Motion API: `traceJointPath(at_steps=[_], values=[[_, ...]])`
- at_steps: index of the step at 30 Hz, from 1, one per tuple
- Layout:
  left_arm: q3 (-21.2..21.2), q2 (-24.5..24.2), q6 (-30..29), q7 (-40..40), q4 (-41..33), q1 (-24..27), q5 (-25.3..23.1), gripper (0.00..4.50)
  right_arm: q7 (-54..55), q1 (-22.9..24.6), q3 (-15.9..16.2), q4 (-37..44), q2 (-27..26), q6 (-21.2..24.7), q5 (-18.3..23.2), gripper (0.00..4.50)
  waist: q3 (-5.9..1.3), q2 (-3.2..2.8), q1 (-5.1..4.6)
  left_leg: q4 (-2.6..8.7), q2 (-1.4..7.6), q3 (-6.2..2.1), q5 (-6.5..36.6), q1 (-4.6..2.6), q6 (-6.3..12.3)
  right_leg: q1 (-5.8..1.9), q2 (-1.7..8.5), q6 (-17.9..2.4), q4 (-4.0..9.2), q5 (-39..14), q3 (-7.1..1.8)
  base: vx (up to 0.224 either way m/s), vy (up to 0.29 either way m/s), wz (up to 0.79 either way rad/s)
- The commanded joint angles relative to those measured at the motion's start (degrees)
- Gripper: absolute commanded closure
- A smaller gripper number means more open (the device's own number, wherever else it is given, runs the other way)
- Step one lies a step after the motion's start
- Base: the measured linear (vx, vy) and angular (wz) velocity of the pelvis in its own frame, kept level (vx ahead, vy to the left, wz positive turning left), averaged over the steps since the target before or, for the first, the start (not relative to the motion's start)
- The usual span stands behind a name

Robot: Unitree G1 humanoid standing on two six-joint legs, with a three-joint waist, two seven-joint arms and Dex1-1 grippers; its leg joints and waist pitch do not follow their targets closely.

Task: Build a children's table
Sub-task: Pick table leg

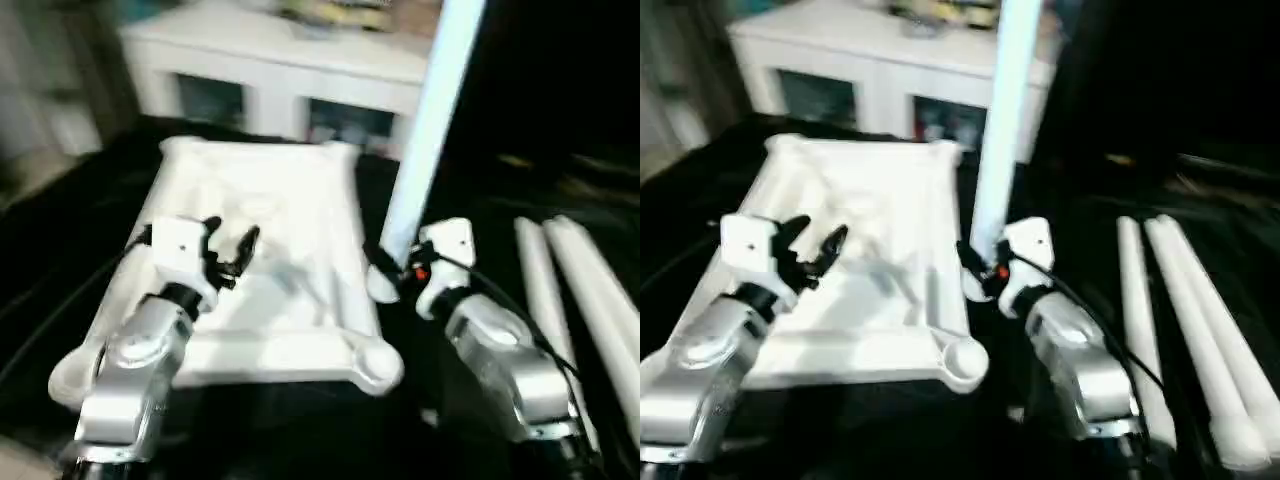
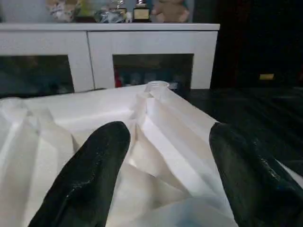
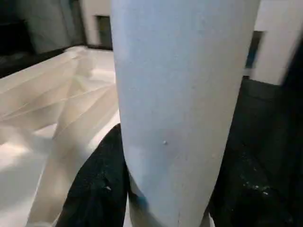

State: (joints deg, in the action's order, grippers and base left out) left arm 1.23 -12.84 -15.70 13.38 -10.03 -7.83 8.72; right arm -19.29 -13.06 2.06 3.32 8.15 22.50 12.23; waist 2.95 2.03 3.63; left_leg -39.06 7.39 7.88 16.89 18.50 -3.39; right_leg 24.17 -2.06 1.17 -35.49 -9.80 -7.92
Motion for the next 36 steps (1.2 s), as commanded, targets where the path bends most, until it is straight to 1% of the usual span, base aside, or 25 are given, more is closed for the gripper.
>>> traceJointPath(at_steps=[1, 2, 3, 4, 5, 7, 8, 9, 10, 11, 12, 13, 14, 15, 16, 19, 20, 21, 22, 24, 26, 28, 31, 32, 36], values=[[-0.03, 0.42, 0.15, -0.73, -0.05, -0.56, -0.82, 1.26, 0.50, -0.18, -0.05, 1.17, -0.01, 1.37, 0.51, 2.62, -3.48, -2.68, -1.64, 9.22, 6.84, -4.00, 4.18, -1.41, -6.22, 1.22, 1.11, -3.43, 0.79, -14.81, 3.36, -0.014, 0.145, -0.07], [0.03, 0.98, -0.30, -1.14, -0.08, -0.61, -0.57, 1.26, 0.57, -0.23, -0.31, 0.99, 0.11, 1.50, 0.14, 2.62, -4.12, -3.89, -3.19, 10.66, 11.35, -7.55, -5.42, -0.98, -6.31, 0.33, 4.13, -5.06, -2.67, -3.09, 7.66, -0.014, 0.145, -0.07], [0.01, 1.07, -0.39, -1.27, -0.07, -0.64, -0.58, 1.26, 0.56, -0.26, -0.36, 0.92, 0.13, 1.48, 0.10, 2.62, -4.25, -4.04, -3.16, 10.64, 12.92, -7.94, -11.19, -1.01, -4.34, 0.88, 4.97, -5.22, -2.96, -3.26, 8.62, -0.020, 0.091, 0.14], [-0.09, 1.16, -0.50, -1.44, -0.09, -0.70, -0.55, 1.26, 0.56, -0.33, -0.37, 0.85, 0.19, 1.53, 0.11, 2.62, -4.75, -4.26, -3.09, 9.73, 13.80, -8.29, -21.65, -1.23, -1.09, 1.97, 5.66, -5.37, -4.65, -4.62, 10.08, 0.000, 0.000, 0.00], [-0.17, 1.16, -0.51, -1.51, -0.11, -0.73, -0.55, 1.26, 0.57, -0.35, -0.35, 0.86, 0.23, 1.58, 0.12, 2.62, -5.55, -4.40, -3.33, 8.25, 13.49, -8.84, -32.49, -1.95, 4.26, 2.63, 6.06, -5.31, -5.43, -6.23, 10.88, 0.000, 0.000, 0.00], [0.27, 2.03, -1.43, -2.18, -0.17, -1.04, 0.24, 1.26, 0.07, -0.83, 0.26, 0.76, 0.82, 1.99, -0.08, 2.62, -5.97, -3.72, -3.13, 7.17, 12.94, -8.67, -39.10, -2.31, 13.50, 2.68, 6.90, -6.43, -4.96, -7.11, 10.86, -0.019, -0.114, -0.15], [0.41, 2.22, -2.11, -2.49, -0.25, -1.14, 0.32, 1.26, -0.11, -0.94, 0.45, 0.74, 0.96, 2.17, -0.16, 2.62, -6.58, -1.92, -2.55, 4.59, 8.64, -7.53, -40.73, -1.76, 25.58, 1.06, 8.83, -12.58, -1.96, -0.81, 9.09, -0.034, -0.153, -0.17], [0.31, 2.14, -2.26, -2.51, -0.25, -1.21, 0.14, 1.26, -0.23, -1.01, 0.48, 0.70, 1.02, 2.36, -0.12, 2.62, -6.37, -0.12, -2.09, 2.80, 4.72, -4.71, -36.15, 1.18, 25.50, -1.50, 9.81, -15.69, 0.37, 5.87, 8.26, -0.057, -0.189, -0.18], [0.19, 2.03, -2.20, -2.47, -0.25, -1.26, -0.07, 1.26, -0.29, -1.05, 0.46, 0.68, 1.03, 2.50, -0.06, 2.62, -5.99, 2.23, 0.38, -0.74, -1.23, -0.66, -15.46, 7.10, 19.93, -6.28, 12.45, -19.59, 3.23, 16.68, 6.00, -0.080, -0.186, -0.03], [0.08, 1.89, -1.91, -2.25, -0.28, -1.19, -0.36, 1.26, -0.37, -1.05, 0.53, 0.77, 0.98, 2.78, -0.09, 2.62, -4.46, 2.18, 1.13, 1.12, 0.01, -0.49, -8.26, 5.65, 8.73, -5.00, 13.05, -13.64, 3.94, 11.54, 7.01, -0.080, -0.186, -0.03], [0.05, 1.83, -1.80, -2.16, -0.30, -1.14, -0.45, 1.26, -0.42, -1.04, 0.58, 0.81, 0.96, 2.88, -0.10, 2.62, -3.99, 2.19, 1.04, 2.16, 0.10, -0.17, -6.70, 5.28, 5.49, -4.88, 12.04, -9.16, 4.60, 4.61, 7.61, -0.096, -0.174, 0.00], [0.02, 1.77, -1.69, -2.06, -0.33, -1.08, -0.53, 1.26, -0.47, -1.04, 0.63, 0.86, 0.94, 2.99, -0.10, 2.62, -3.92, 1.75, 1.25, 3.17, 0.66, -0.13, -4.93, 4.82, 3.51, -5.16, 11.62, -5.76, 5.18, -3.45, 7.44, -0.098, -0.148, -0.07], [-0.33, 1.15, -1.40, -1.30, -0.43, -0.85, -0.95, 1.26, -0.71, -1.05, 0.86, 0.95, 0.98, 3.20, -0.11, 2.62, -3.36, 0.84, 1.12, 5.94, 2.49, -0.26, -0.33, 3.77, 0.89, -4.63, 9.77, 1.92, 5.92, -22.94, 8.01, -0.098, -0.148, -0.07], [-0.81, 0.34, -1.06, -0.29, -0.52, -0.65, -1.36, 1.26, -1.02, -1.10, 1.11, 0.99, 1.09, 3.36, -0.01, 2.62, -3.16, 0.88, 0.94, 6.43, 2.84, -0.10, 1.55, 3.48, 0.39, -4.35, 9.38, 3.04, 6.45, -27.56, 8.18, -0.097, -0.094, -0.01], [-1.23, -0.37, -0.40, 0.59, -0.62, -0.52, -1.70, 1.26, -1.34, -1.15, 1.31, 1.01, 1.22, 3.31, 0.06, 2.62, -3.26, 0.49, 0.91, 7.27, 3.44, -0.04, 4.41, 2.82, -0.90, -4.12, 9.03, 3.21, 6.61, -31.37, 8.73, -0.086, -0.040, 0.03], [-2.39, -2.53, 0.12, 4.25, -0.84, -0.44, -1.34, 1.26, -2.16, -1.46, 1.55, 0.89, 1.45, 3.09, 0.43, 2.62, -3.16, 0.11, 1.00, 8.68, 4.61, -0.36, 7.52, 2.23, -1.95, -3.76, 8.47, 0.26, 6.04, -28.31, 9.16, -0.074, -0.009, 0.04], [-3.73, -5.28, -0.19, 10.55, -1.21, -0.88, 0.90, 1.26, -4.11, -2.30, 1.65, -0.03, 2.02, 1.76, 1.07, 2.62, -2.93, -0.04, 1.05, 9.38, 5.23, -0.69, 11.69, 1.68, -2.46, -3.52, 8.60, -2.20, 5.88, -28.30, 9.34, -0.061, 0.021, 0.03], [-4.21, -6.35, -0.37, 13.15, -1.37, -1.07, 1.95, 1.26, -4.99, -2.69, 1.72, -0.52, 2.34, 1.07, 1.22, 2.62, -2.97, -0.34, 1.19, 9.55, 5.31, -0.87, 12.78, 1.57, -2.72, -3.59, 8.77, -2.97, 5.72, -28.38, 9.34, 0.000, 0.000, 0.00], [-4.78, -7.57, -0.64, 15.48, -1.36, -1.40, 2.62, 1.26, -5.95, -3.15, 1.74, -1.16, 2.77, 0.44, 1.35, 2.62, -2.94, 0.00, 1.05, 9.91, 5.54, -0.98, 13.89, 1.71, -3.11, -3.72, 8.91, -4.32, 5.45, -26.71, 9.21, 0.000, 0.000, 0.00], [-6.83, -11.21, 0.24, 21.29, -0.56, -2.22, 2.62, 1.26, -8.01, -4.10, 0.94, -2.76, 3.34, 0.38, 2.57, 2.62, -2.83, -0.64, 1.28, 10.10, 5.80, -0.94, 15.75, 1.10, -3.76, -3.19, 9.03, -6.31, 5.10, -24.13, 8.86, -0.034, 0.054, 0.00], [-8.80, -15.40, 1.75, 28.23, 1.59, -3.65, 2.35, 1.26, -11.43, -4.90, 0.81, -4.69, 5.12, 0.03, 3.03, 2.62, -3.02, -0.63, 1.53, 10.11, 5.60, -0.55, 14.80, 1.16, -3.76, -3.44, 9.25, -7.58, 4.82, -21.41, 8.57, -0.015, 0.036, 0.02], [-9.44, -16.82, 0.29, 31.40, 1.64, -3.97, 3.57, 0.91, -12.87, -4.90, 1.29, -5.02, 6.21, -0.30, 2.70, 2.62, -3.13, -0.52, 1.75, 10.08, 5.65, -0.03, 13.41, 1.02, -3.82, -3.44, 9.20, -8.09, 4.60, -18.91, 8.59, 0.000, 0.000, 0.00], [-12.43, -20.88, -4.15, 39.03, 1.15, -4.73, 5.23, 0.72, -15.90, -4.85, 1.85, -5.52, 8.39, -0.38, 2.64, 2.62, -3.47, -0.34, 1.78, 9.97, 5.55, 0.45, 9.04, 1.68, -3.45, -4.07, 9.56, -9.59, 3.80, -14.20, 8.53, 0.000, 0.000, 0.00], [-13.58, -21.60, -4.61, 40.34, 1.26, -5.15, 4.99, 0.47, -16.63, -4.87, 2.00, -5.68, 9.00, -0.49, 2.63, 2.62, -3.55, -0.39, 1.73, 9.84, 5.54, 0.58, 7.51, 1.72, -3.19, -4.11, 9.55, -9.88, 3.66, -12.24, 8.49, 0.000, 0.000, 0.00], [-17.39, -20.84, -3.82, 41.82, 3.77, -7.02, 2.88, 0.44, -17.58, -4.71, 2.07, -5.68, 9.83, -0.91, 2.70, 2.62, -3.74, -0.57, 1.80, 9.45, 5.47, 0.86, 3.88, 1.77, -2.61, -4.39, 9.54, -10.81, 3.37, -7.64, 8.46, 0.000, 0.000, 0.00]])
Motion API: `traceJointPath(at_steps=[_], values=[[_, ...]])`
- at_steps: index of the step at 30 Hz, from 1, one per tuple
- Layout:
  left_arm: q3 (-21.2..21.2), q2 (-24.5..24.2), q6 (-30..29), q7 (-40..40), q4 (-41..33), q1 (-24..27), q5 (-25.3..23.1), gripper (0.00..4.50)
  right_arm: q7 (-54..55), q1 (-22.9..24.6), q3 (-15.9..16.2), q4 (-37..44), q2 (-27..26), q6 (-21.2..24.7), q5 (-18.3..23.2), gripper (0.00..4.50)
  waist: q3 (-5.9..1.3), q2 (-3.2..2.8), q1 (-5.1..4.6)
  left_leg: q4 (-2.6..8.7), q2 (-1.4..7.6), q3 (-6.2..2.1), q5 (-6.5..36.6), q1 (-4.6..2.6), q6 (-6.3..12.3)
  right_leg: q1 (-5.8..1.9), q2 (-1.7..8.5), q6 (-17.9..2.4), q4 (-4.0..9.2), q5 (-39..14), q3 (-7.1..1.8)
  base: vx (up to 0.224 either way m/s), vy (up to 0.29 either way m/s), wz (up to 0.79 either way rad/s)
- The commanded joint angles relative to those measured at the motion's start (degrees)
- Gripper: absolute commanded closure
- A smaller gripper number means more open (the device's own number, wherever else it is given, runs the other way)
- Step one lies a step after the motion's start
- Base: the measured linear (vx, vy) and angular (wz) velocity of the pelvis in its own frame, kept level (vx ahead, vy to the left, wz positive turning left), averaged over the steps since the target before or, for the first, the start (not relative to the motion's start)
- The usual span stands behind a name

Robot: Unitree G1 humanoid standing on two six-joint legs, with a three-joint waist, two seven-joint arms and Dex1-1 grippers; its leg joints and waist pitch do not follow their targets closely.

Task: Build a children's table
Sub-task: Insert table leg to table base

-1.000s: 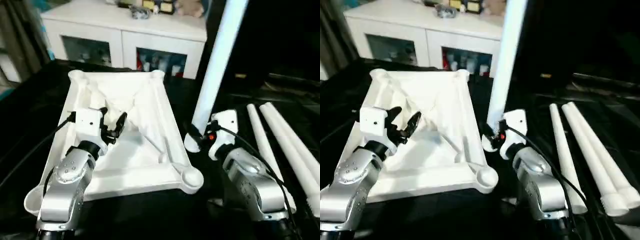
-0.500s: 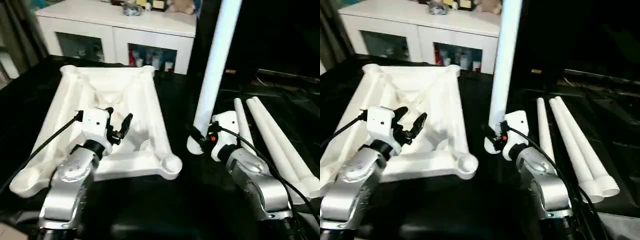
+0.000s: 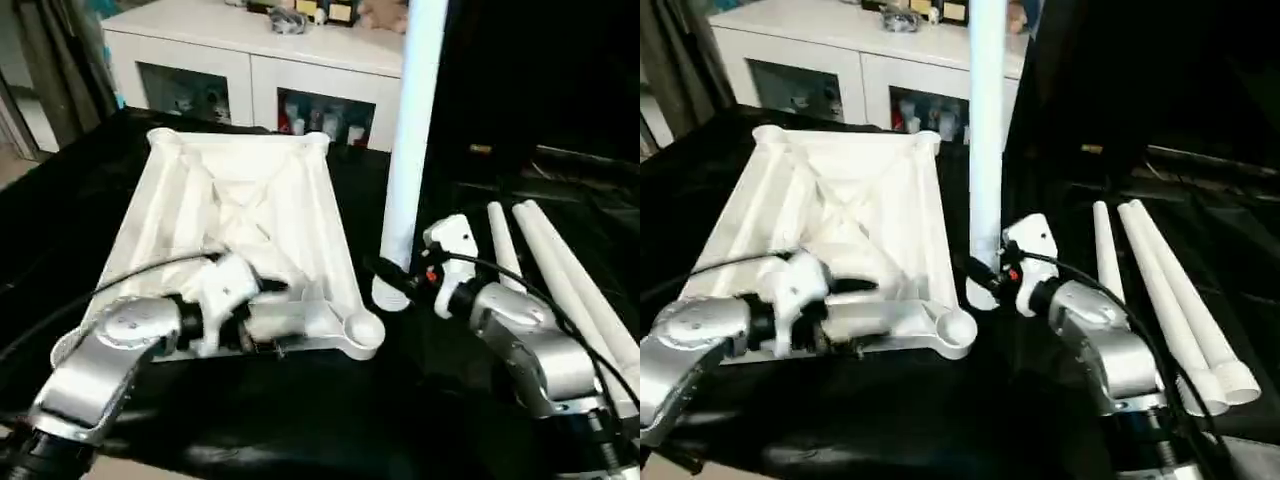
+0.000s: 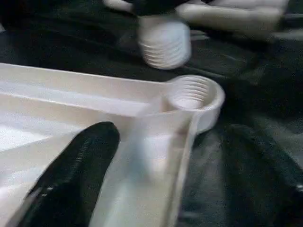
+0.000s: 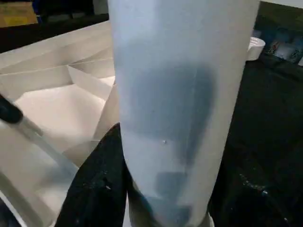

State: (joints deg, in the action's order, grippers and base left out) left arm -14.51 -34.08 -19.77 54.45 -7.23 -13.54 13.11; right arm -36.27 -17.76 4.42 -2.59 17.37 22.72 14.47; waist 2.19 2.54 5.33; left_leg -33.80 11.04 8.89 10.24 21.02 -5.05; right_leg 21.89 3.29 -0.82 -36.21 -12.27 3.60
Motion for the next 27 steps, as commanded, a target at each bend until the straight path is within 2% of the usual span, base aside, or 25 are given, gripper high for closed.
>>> traceJointPath(at_steps=[1, 2, 3, 4, 7, 9, 11, 12, 14, 18, 19, 20, 24, 27], values=[[-2.00, 0.56, 0.30, 0.80, 1.32, -1.51, -1.77, 0.57, -0.66, 0.01, -0.29, 0.26, 0.64, -1.13, 0.48, 2.62, -3.02, -1.00, 0.05, 4.12, 1.81, -0.11, 9.94, -0.71, -0.80, -2.27, 4.16, -8.97, 4.06, -4.23, -3.04, 0.000, 0.000, 0.00], [-2.78, 0.90, -0.17, 1.08, 2.03, -1.89, -2.16, 0.73, -0.78, 0.14, -0.23, 0.45, 0.74, -1.17, 0.47, 2.62, -3.04, -1.00, 0.04, 4.09, 1.81, -0.16, 9.43, -0.60, -0.80, -2.46, 4.20, -9.19, 3.91, -3.53, -3.00, 0.000, 0.000, 0.00], [-3.62, 0.99, -1.52, 1.61, 2.25, -2.12, -2.45, 0.80, -0.79, 0.30, -0.18, 0.66, 0.83, -1.22, 0.38, 2.62, -3.07, -1.24, 0.06, 4.05, 1.85, -0.17, 9.38, -0.66, -0.81, -2.46, 4.26, -9.41, 3.89, -3.49, -2.98, 0.000, 0.000, 0.00], [-4.13, 0.93, -2.49, 1.94, 2.19, -2.17, -2.54, 0.89, -0.73, 0.40, -0.16, 0.78, 0.85, -1.26, 0.27, 2.62, -3.01, -1.11, -0.07, 4.09, 1.83, -0.11, 9.39, -0.63, -0.78, -2.46, 4.18, -9.43, 3.92, -3.56, -2.98, 0.000, 0.000, 0.00], [-5.14, 0.75, -4.39, 1.17, 2.75, -2.63, -3.60, 1.08, -0.70, 0.75, -0.08, 1.21, 0.90, -1.41, -0.03, 2.62, -2.86, -1.17, -0.21, 4.10, 1.83, -0.08, 10.75, -0.72, -0.90, -2.45, 4.21, -9.41, 4.23, -6.24, -3.02, 0.000, 0.000, 0.00], [-5.73, 0.57, -6.61, 0.47, 3.46, -3.21, -4.26, 1.35, -0.59, 1.10, -0.13, 1.51, 1.01, -1.52, -0.25, 2.62, -2.81, -1.58, -0.22, 4.11, 1.86, -0.11, 11.34, -0.82, -1.03, -2.34, 4.16, -9.32, 4.29, -7.34, -3.03, 0.000, 0.000, 0.00], [-5.79, 0.77, -8.87, 0.12, 3.85, -3.70, -3.92, 1.42, -0.46, 1.37, -0.27, 1.58, 1.14, -1.70, -0.44, 2.62, -2.73, -1.70, -0.20, 4.16, 1.84, -0.13, 12.38, -0.89, -1.28, -2.31, 4.17, -9.27, 4.44, -8.78, -3.02, 0.000, 0.000, 0.00], [-5.78, 0.84, -9.25, 0.08, 3.93, -3.79, -3.82, 1.48, -0.44, 1.42, -0.29, 1.56, 1.17, -1.75, -0.46, 2.62, -2.75, -1.64, -0.15, 4.16, 1.88, -0.15, 12.49, -0.95, -1.22, -2.27, 4.19, -9.32, 4.53, -9.04, -3.00, 0.000, 0.000, 0.00], [-5.50, 1.56, -9.83, -0.94, 4.38, -4.31, -4.13, 1.74, -0.19, 1.53, -0.28, 1.52, 1.27, -2.04, -0.72, 2.62, -2.66, -1.94, -0.17, 4.18, 1.90, -0.17, 12.81, -0.87, -1.11, -2.22, 4.14, -9.61, 4.66, -9.48, -3.01, 0.000, 0.000, 0.00], [-5.32, 2.46, -10.36, -2.49, 5.42, -5.20, -5.41, 1.98, 0.27, 1.58, -0.33, 1.62, 1.10, -2.17, -0.95, 2.62, -2.74, -1.90, -0.10, 4.08, 1.80, -0.21, 11.24, -0.65, -0.72, -2.48, 4.17, -9.65, 4.56, -8.37, -2.99, 0.000, 0.000, 0.00], [-5.26, 2.57, -10.59, -2.71, 5.47, -5.27, -5.53, 2.09, 0.32, 1.59, -0.36, 1.62, 1.04, -2.17, -0.98, 2.62, -2.77, -2.13, -0.06, 4.07, 1.82, -0.26, 11.28, -0.69, -0.80, -2.45, 4.17, -9.67, 4.50, -8.28, -2.94, 0.000, 0.000, 0.00], [-5.21, 2.64, -10.77, -2.83, 5.47, -5.30, -5.56, 2.19, 0.36, 1.60, -0.36, 1.61, 0.96, -2.20, -1.01, 2.62, -2.76, -1.95, -0.15, 4.05, 1.83, -0.24, 11.19, -0.65, -0.69, -2.49, 4.15, -9.74, 4.53, -7.88, -2.94, 0.000, 0.000, 0.00], [-5.05, 2.70, -11.61, -2.53, 4.92, -5.22, -4.78, 2.45, 0.54, 1.77, -0.22, 1.67, 0.70, -2.39, -1.15, 2.62, -2.83, -2.07, -0.13, 4.00, 1.82, -0.24, 10.70, -0.63, -0.52, -2.49, 4.15, -10.14, 4.41, -6.85, -2.92, 0.000, 0.000, 0.00], [-5.76, 1.95, -11.93, -1.05, 4.25, -4.59, -4.54, 2.77, 0.59, 1.84, 0.05, 1.57, 0.66, -2.63, -1.25, 2.62, -2.71, -2.11, -0.12, 4.07, 1.83, -0.23, 11.80, -0.71, -0.53, -2.41, 4.19, -10.09, 4.58, -8.34, -2.93, 0.000, 0.000, 0.00]])
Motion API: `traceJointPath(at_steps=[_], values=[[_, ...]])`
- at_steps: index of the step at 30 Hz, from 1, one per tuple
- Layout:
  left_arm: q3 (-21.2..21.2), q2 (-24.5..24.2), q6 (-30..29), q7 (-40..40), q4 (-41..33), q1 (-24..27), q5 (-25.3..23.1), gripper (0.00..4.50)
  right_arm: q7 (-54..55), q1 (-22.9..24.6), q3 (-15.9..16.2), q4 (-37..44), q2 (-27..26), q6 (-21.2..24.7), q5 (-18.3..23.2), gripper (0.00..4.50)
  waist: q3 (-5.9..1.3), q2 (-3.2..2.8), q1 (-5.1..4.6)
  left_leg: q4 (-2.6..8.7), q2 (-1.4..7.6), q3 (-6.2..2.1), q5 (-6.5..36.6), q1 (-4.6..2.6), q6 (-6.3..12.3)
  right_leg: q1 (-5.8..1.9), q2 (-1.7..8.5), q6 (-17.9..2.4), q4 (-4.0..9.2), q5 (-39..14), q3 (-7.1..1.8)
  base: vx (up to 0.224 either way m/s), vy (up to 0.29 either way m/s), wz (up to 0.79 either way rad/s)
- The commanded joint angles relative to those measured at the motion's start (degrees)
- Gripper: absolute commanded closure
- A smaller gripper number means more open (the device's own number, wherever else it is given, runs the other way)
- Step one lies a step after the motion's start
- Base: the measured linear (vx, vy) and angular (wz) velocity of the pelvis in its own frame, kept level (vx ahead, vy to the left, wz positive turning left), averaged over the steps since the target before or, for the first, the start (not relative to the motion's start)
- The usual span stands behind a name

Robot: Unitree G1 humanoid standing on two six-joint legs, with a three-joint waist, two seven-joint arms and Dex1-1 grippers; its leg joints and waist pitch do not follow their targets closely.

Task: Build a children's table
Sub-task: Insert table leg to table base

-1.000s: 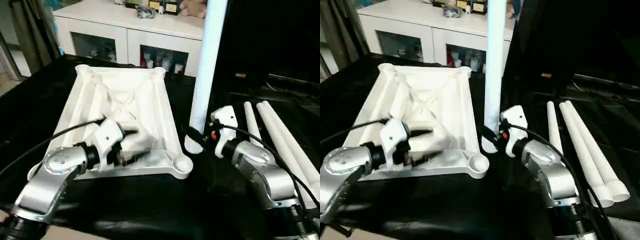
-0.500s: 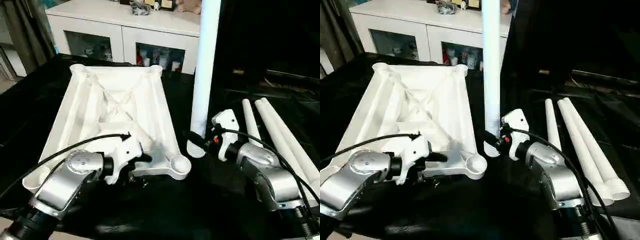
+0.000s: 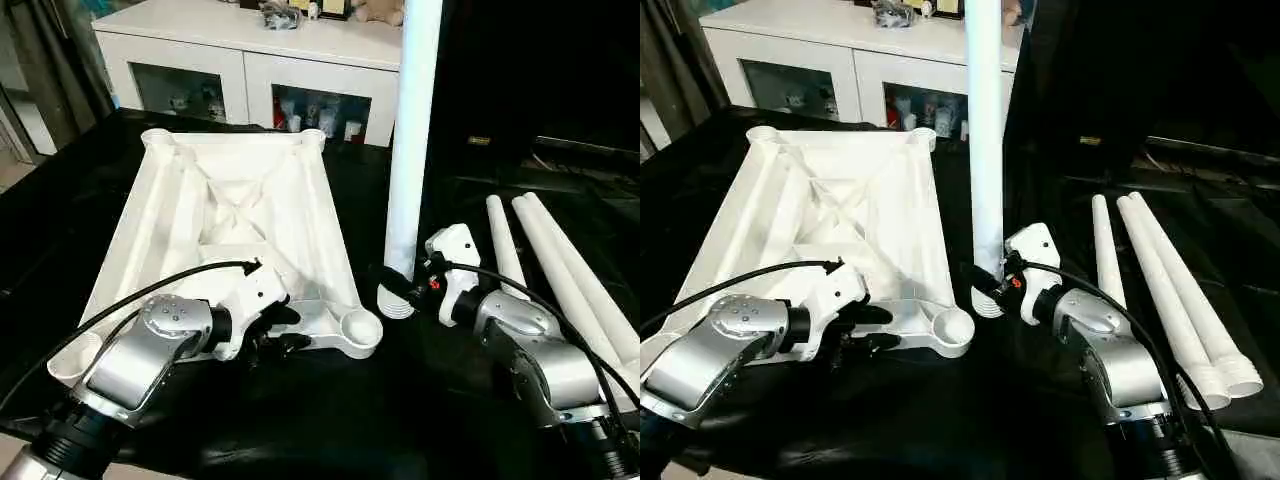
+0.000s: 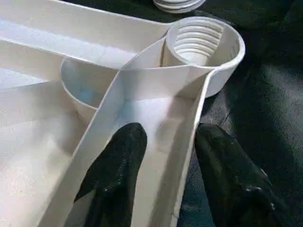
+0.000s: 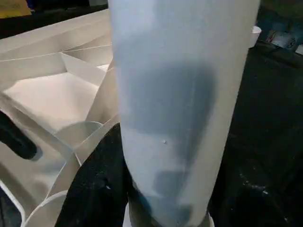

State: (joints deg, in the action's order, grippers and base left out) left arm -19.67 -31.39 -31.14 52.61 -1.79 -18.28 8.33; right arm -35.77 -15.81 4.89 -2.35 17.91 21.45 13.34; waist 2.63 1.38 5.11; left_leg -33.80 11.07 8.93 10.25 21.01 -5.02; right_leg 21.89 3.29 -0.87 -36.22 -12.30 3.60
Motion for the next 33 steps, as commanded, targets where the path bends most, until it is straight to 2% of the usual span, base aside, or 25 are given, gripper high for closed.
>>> traceJointPath(at_steps=[1, 11, 12, 14, 19, 22, 23, 26, 27, 28, 30, 32, 33], values=[[-0.79, -0.88, -0.69, 1.08, -1.33, 0.26, 0.21, 2.84, 0.11, -0.10, -0.36, 1.32, 0.14, -1.39, -0.12, 2.62, -3.08, -0.93, 0.09, 4.16, 1.81, -0.30, 12.13, -0.68, -0.58, -2.37, 4.17, -9.90, 4.64, -8.95, -2.94, 0.000, 0.000, 0.00], [-2.17, -2.19, -1.24, 3.42, -2.18, 0.70, -0.29, 3.73, 0.23, -0.02, -0.26, 1.24, 0.21, -1.71, -0.28, 2.62, -3.13, -1.08, 0.02, 4.16, 1.80, -0.31, 12.10, -0.66, -0.67, -2.38, 4.14, -9.92, 4.60, -8.36, -2.98, 0.000, 0.000, 0.00], [-1.95, -1.98, -1.45, 3.21, -1.93, 0.49, -0.21, 3.94, 0.27, -0.05, -0.27, 1.20, 0.19, -1.72, -0.24, 2.62, -3.15, -1.11, 0.03, 4.15, 1.82, -0.31, 11.95, -0.69, -0.66, -2.37, 4.16, -9.97, 4.57, -8.16, -2.97, 0.000, 0.000, 0.00], [-2.16, -2.07, -1.57, 3.33, -1.85, 0.39, -0.41, 4.03, 0.27, 0.04, -0.23, 1.27, 0.21, -1.77, -0.22, 2.62, -3.18, -1.28, 0.03, 4.14, 1.84, -0.33, 11.55, -0.67, -0.63, -2.37, 4.12, -10.19, 4.47, -7.27, -2.95, 0.000, 0.000, 0.00], [-1.95, -2.11, -1.51, 3.16, -1.38, 0.46, -0.47, 4.37, 0.20, -0.16, -0.14, 1.31, -0.15, -1.29, 0.18, 2.62, -3.20, -1.16, -0.17, 4.12, 1.78, -0.29, 11.04, -0.53, -0.50, -2.55, 4.13, -10.56, 4.38, -5.92, -2.97, 0.000, 0.000, 0.00], [0.22, -1.68, -0.99, 1.56, 0.07, 0.19, -0.08, 4.48, -0.14, -0.91, -0.61, 1.15, -1.10, 0.20, 1.89, 2.62, -3.12, -1.16, -0.40, 4.08, 1.69, -0.21, 11.56, -0.59, -0.24, -2.48, 4.12, -10.57, 4.56, -7.07, -2.99, 0.000, 0.000, 0.00], [1.07, -1.65, -0.75, 0.87, 0.61, 0.10, -0.07, 4.48, -0.24, -1.25, -0.98, 1.22, -1.55, 1.16, 2.87, 2.62, -3.09, -1.43, -0.55, 4.18, 1.73, -0.28, 11.98, -0.61, -0.42, -2.44, 4.11, -10.52, 4.68, -7.81, -2.95, 0.000, 0.000, 0.00], [3.24, -1.72, 0.12, -0.59, 1.88, -0.01, -0.22, 4.48, -0.81, -2.23, -2.07, 1.05, -2.83, 3.63, 5.86, 2.62, -3.09, -1.39, -0.76, 4.18, 1.67, -0.36, 12.77, -0.54, -0.35, -2.55, 4.13, -10.43, 4.69, -9.15, -2.93, 0.000, 0.000, 0.00], [3.55, -1.72, 0.07, -0.64, 1.98, -0.02, -0.16, 4.50, -0.98, -2.35, -2.21, 0.99, -2.98, 3.92, 6.28, 2.63, -3.07, -1.32, -0.97, 4.21, 1.70, -0.40, 12.66, -0.46, -0.34, -2.56, 4.16, -10.32, 4.71, -9.49, -2.89, 0.000, 0.000, 0.00], [4.55, -2.40, 0.94, -0.04, 1.62, 0.39, 0.26, 4.50, -2.50, -3.21, -2.09, 0.17, -3.55, 4.98, 7.79, 2.63, -3.09, -0.92, -1.07, 4.21, 1.74, -0.34, 12.48, -0.49, -0.27, -2.52, 4.13, -10.20, 4.78, -9.64, -2.88, 0.000, 0.000, 0.00], [4.95, -2.64, 1.55, 0.57, 1.11, 0.67, 0.78, 4.50, -3.53, -3.82, -1.81, -0.42, -3.88, 5.55, 8.50, 2.63, -3.16, -1.26, -1.23, 4.14, 1.77, -0.43, 11.67, -0.41, 0.00, -2.56, 4.19, -10.47, 4.60, -8.79, -2.90, 0.000, 0.000, 0.00], [4.84, -2.27, 2.37, 1.17, 0.48, 0.87, 1.38, 4.50, -3.75, -4.67, -1.37, -1.47, -4.29, 6.27, 8.40, 2.63, -3.17, -0.77, -1.26, 4.09, 1.83, -0.26, 10.42, -0.46, 0.39, -2.41, 4.17, -10.89, 4.54, -7.59, -2.90, 0.000, 0.000, 0.00], [4.76, -2.13, 2.74, 1.36, 0.32, 0.92, 1.54, 4.50, -3.81, -4.94, -1.22, -1.80, -4.39, 6.60, 8.38, 2.63, -3.24, -0.89, -1.21, 4.03, 1.80, -0.30, 9.96, -0.42, 0.46, -2.47, 4.22, -11.13, 4.37, -7.08, -2.90, 0.000, 0.000, 0.00]])
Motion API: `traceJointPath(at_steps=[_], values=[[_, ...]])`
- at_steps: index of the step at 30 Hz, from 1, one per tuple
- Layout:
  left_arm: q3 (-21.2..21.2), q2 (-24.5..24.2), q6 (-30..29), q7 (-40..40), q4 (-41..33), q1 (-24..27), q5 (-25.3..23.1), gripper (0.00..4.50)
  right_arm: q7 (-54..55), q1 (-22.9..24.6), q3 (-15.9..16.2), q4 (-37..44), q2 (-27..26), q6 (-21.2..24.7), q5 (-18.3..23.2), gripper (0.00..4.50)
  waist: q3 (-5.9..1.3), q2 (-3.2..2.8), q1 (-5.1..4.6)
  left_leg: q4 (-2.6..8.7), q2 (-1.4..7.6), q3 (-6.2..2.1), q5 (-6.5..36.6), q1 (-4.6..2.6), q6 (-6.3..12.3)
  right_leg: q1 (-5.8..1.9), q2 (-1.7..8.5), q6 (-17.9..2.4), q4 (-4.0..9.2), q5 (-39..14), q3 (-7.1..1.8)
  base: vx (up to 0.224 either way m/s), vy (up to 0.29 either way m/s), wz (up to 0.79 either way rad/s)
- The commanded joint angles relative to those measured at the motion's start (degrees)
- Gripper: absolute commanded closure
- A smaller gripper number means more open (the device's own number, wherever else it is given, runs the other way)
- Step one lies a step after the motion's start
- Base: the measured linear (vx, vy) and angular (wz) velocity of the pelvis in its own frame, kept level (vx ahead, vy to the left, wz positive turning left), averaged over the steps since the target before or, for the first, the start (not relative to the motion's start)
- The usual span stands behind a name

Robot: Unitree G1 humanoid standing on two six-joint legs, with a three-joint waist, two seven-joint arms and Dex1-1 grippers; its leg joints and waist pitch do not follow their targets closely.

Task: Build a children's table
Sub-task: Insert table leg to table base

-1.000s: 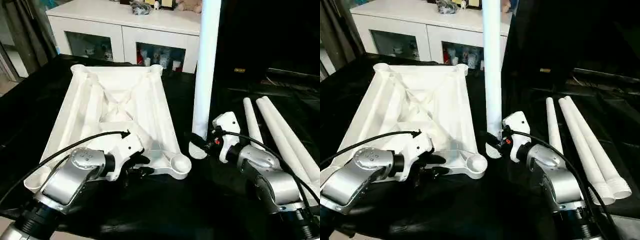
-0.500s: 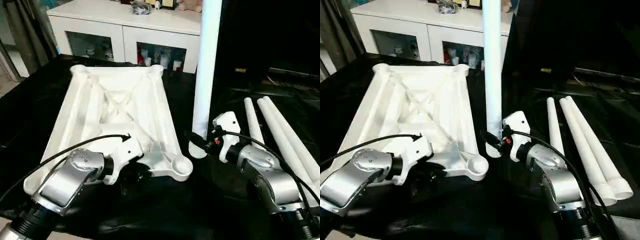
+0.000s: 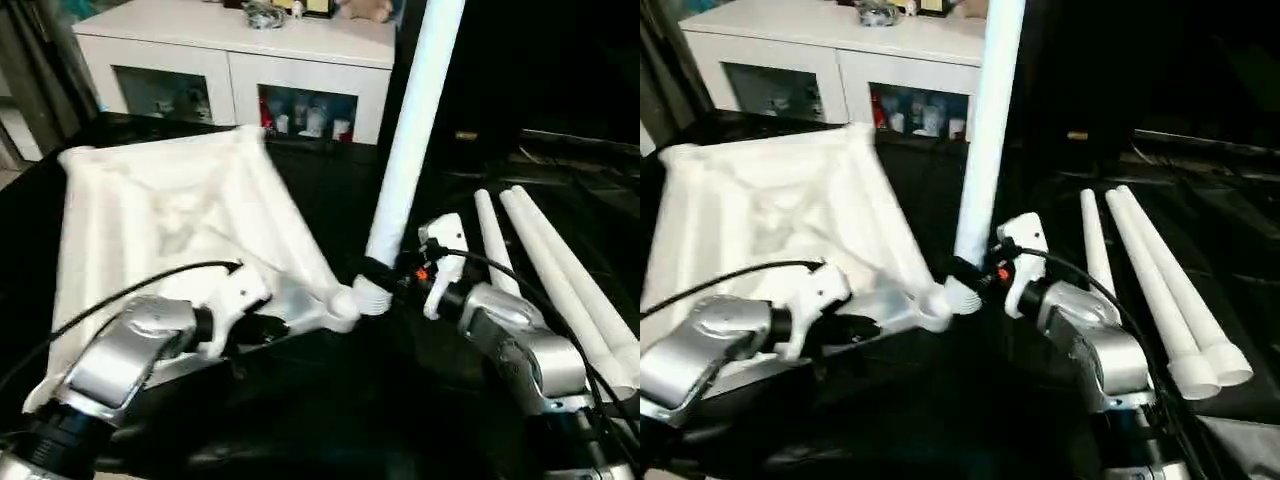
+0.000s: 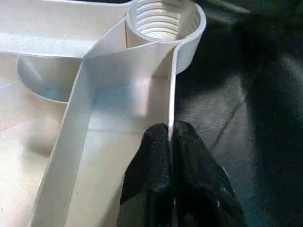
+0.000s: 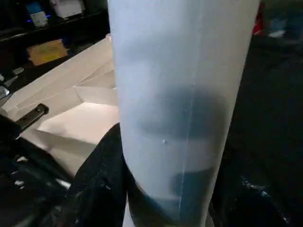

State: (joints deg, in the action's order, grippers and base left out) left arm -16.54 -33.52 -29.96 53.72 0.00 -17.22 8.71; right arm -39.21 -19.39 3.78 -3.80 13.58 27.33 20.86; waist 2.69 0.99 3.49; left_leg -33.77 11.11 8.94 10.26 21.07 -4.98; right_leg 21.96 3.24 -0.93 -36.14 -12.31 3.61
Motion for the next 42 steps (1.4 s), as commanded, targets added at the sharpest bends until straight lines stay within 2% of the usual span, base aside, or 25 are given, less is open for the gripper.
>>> traceJointPath(at_steps=[1, 2, 3, 4, 5, 6, 8, 13, 14, 21, 25, 30, 32, 33, 35, 36, 37, 38, 39, 41, 42], values=[[1.49, 0.17, 1.27, 0.30, -1.67, -0.10, 1.36, 4.50, -0.66, -1.62, 0.21, -0.68, -0.07, 0.98, 0.80, 2.63, -3.34, -0.63, 0.52, 3.97, 1.80, -0.26, 9.09, -0.49, 0.44, -2.51, 4.25, -11.26, 4.17, -5.87, -2.91, 0.000, 0.000, 0.00], [1.03, 0.39, 1.65, 0.26, -1.68, -0.13, 1.21, 4.50, -0.83, -2.08, 0.87, -1.42, -0.05, 0.77, 0.14, 2.63, -3.33, -0.45, 0.56, 3.95, 1.79, -0.19, 8.69, -0.49, 0.52, -2.54, 4.25, -11.41, 4.14, -5.09, -2.91, 0.000, 0.000, 0.00], [1.03, 0.39, 1.65, 0.26, -1.68, -0.13, 1.21, 4.50, -0.83, -2.08, 0.87, -1.42, -0.05, 0.77, 0.14, 2.63, -3.33, -0.55, 0.66, 3.93, 1.80, -0.18, 8.53, -0.50, 0.50, -2.56, 4.31, -11.44, 4.08, -4.81, -2.93, 0.000, 0.000, 0.00], [0.67, 0.98, 2.27, 0.34, -1.55, -0.16, 1.27, 4.50, -1.02, -2.87, 1.54, -2.61, -0.20, 0.47, -0.34, 2.63, -3.34, -0.32, 0.71, 3.93, 1.80, -0.16, 8.09, -0.46, 0.63, -2.62, 4.31, -11.40, 3.94, -4.26, -2.93, 0.000, 0.000, 0.00], [0.42, 1.24, 2.65, 0.53, -1.66, -0.13, 1.28, 4.50, -1.02, -3.51, 1.80, -3.47, -0.42, 0.23, -0.53, 2.63, -3.34, -0.46, 0.76, 3.93, 1.84, -0.12, 8.20, -0.59, 0.63, -2.48, 4.32, -11.43, 4.01, -4.29, -2.94, 0.000, 0.000, 0.00], [0.27, 1.35, 2.72, 0.62, -1.72, -0.11, 1.27, 4.50, -1.04, -3.91, 1.90, -3.96, -0.59, 0.13, -0.58, 2.63, -3.32, -0.16, 0.76, 3.97, 1.83, -0.08, 8.34, -0.55, 0.51, -2.54, 4.32, -11.49, 4.05, -4.58, -2.92, 0.000, 0.000, 0.00], [-0.09, 1.54, 2.81, 0.82, -1.86, -0.07, 1.10, 4.50, -1.22, -4.85, 2.09, -5.07, -1.00, -0.08, -0.80, 2.63, -3.29, -0.36, 0.88, 3.97, 1.86, -0.07, 8.73, -0.63, 0.27, -2.46, 4.42, -11.37, 4.08, -5.47, -2.97, 0.000, 0.000, 0.00], [-0.42, 2.01, 3.67, 0.89, -1.13, -0.61, 0.59, 4.50, -1.85, -8.26, 3.05, -10.04, -2.12, -1.22, -2.11, 2.63, -3.26, 0.15, 1.09, 3.98, 1.86, 0.02, 8.12, -0.60, 0.22, -2.50, 4.42, -11.11, 4.00, -5.46, -2.99, 0.000, 0.000, 0.00], [-0.33, 2.06, 3.78, 0.82, -0.95, -0.69, 0.47, 4.50, -2.03, -8.67, 3.11, -10.92, -2.25, -1.12, -2.04, 2.63, -3.24, -0.01, 1.19, 4.01, 1.89, 0.00, 8.38, -0.67, 0.09, -2.44, 4.46, -10.92, 4.03, -5.88, -3.01, 0.000, 0.000, 0.00], [-0.06, 2.10, 4.13, 0.98, -0.30, -0.95, 0.11, 4.50, -3.91, -9.05, 5.80, -15.33, -1.49, -1.46, -4.53, 2.63, -3.24, 0.24, 1.35, 4.05, 1.91, -0.01, 8.38, -0.62, -0.23, -2.49, 4.48, -10.74, 3.97, -5.32, -2.99, 0.000, 0.000, 0.00], [-0.01, 2.24, 4.29, 1.10, 0.05, -1.19, -0.10, 4.50, -4.08, -9.31, 6.06, -17.40, -1.65, -2.11, -4.99, 2.63, -3.15, 0.23, 1.39, 4.13, 1.97, -0.03, 10.08, -0.77, -0.55, -2.40, 4.58, -10.47, 4.26, -7.81, -3.05, 0.000, 0.000, 0.00], [0.09, 2.57, 4.49, 0.94, 0.64, -1.71, -0.30, 4.50, -4.03, -9.08, 3.68, -18.36, -2.44, -4.51, -3.92, 2.63, -3.20, 0.12, 1.41, 4.14, 1.97, -0.04, 10.10, -0.79, -0.63, -2.33, 4.55, -10.55, 4.24, -7.66, -3.04, 0.000, 0.000, 0.00], [0.14, 2.85, 4.74, 0.71, 1.11, -2.01, -0.41, 4.50, -3.96, -7.77, 2.30, -19.24, -2.51, -5.69, -3.20, 2.63, -3.20, -0.22, 1.59, 4.17, 1.98, -0.12, 10.78, -0.85, -0.81, -2.32, 4.59, -10.65, 4.30, -8.02, -3.02, 0.000, 0.000, 0.00], [0.15, 2.90, 4.78, 0.66, 1.21, -2.07, -0.43, 4.50, -3.79, -7.35, 1.89, -19.54, -2.56, -6.10, -3.02, 2.63, -3.18, -0.11, 1.53, 4.21, 1.99, -0.09, 10.94, -0.81, -0.81, -2.32, 4.55, -10.58, 4.37, -8.07, -3.03, 0.000, 0.000, 0.00], [0.22, 3.12, 5.02, 0.49, 1.64, -2.30, -0.60, 4.50, -3.69, -6.31, 0.75, -20.34, -2.72, -7.21, -2.31, 2.63, -3.25, -0.37, 1.68, 4.21, 2.03, -0.15, 11.22, -0.86, -0.85, -2.31, 4.59, -10.72, 4.34, -7.51, -3.04, 0.000, 0.000, 0.00], [0.24, 3.17, 5.09, 0.47, 1.75, -2.37, -0.65, 4.50, -3.61, -6.11, 0.47, -20.52, -2.77, -7.47, -2.18, 2.63, -3.28, -0.29, 1.65, 4.21, 2.04, -0.15, 11.26, -0.84, -0.84, -2.33, 4.58, -10.78, 4.35, -7.27, -3.04, 0.000, 0.000, 0.00], [0.39, 3.41, 5.37, 0.32, 2.25, -2.72, -0.89, 4.50, -3.18, -5.18, -0.78, -21.41, -3.03, -8.97, -1.77, 2.63, -3.27, -0.52, 1.64, 4.23, 2.00, -0.16, 11.53, -0.81, -0.87, -2.34, 4.51, -10.94, 4.36, -6.95, -3.01, 0.000, 0.000, 0.00], [0.54, 3.61, 5.69, 0.16, 2.75, -3.13, -1.08, 4.50, -2.81, -4.23, -2.20, -22.04, -3.46, -10.29, -1.11, 2.63, -3.25, -0.38, 1.66, 4.24, 2.01, -0.14, 12.05, -0.83, -0.90, -2.32, 4.59, -10.99, 4.44, -7.53, -3.02, 0.000, 0.000, 0.00], [0.54, 3.61, 5.69, 0.16, 2.76, -3.13, -1.08, 4.50, -2.80, -4.23, -2.22, -22.05, -3.46, -10.30, -1.11, 2.63, -3.30, -0.84, 1.83, 4.20, 2.01, -0.22, 12.18, -0.89, -1.04, -2.31, 4.66, -11.08, 4.36, -7.57, -3.01, 0.000, 0.000, 0.00], [0.79, 3.87, 6.13, -0.27, 3.36, -3.69, -1.30, 4.50, -1.65, -2.79, -3.90, -22.36, -4.21, -12.42, -0.49, 2.63, -3.25, -0.82, 1.84, 4.27, 2.06, -0.17, 13.14, -1.04, -1.05, -2.14, 4.58, -11.15, 4.61, -8.04, -3.02, 0.000, 0.000, 0.00], [0.85, 3.97, 6.29, -0.43, 3.58, -3.88, -1.41, 4.50, -1.41, -2.45, -4.25, -22.51, -4.36, -13.05, -0.40, 2.63, -3.25, -0.83, 1.84, 4.37, 2.04, -0.29, 13.35, -0.92, -1.14, -2.31, 4.60, -11.27, 4.54, -8.14, -2.96, 0.000, 0.000, 0.00]])
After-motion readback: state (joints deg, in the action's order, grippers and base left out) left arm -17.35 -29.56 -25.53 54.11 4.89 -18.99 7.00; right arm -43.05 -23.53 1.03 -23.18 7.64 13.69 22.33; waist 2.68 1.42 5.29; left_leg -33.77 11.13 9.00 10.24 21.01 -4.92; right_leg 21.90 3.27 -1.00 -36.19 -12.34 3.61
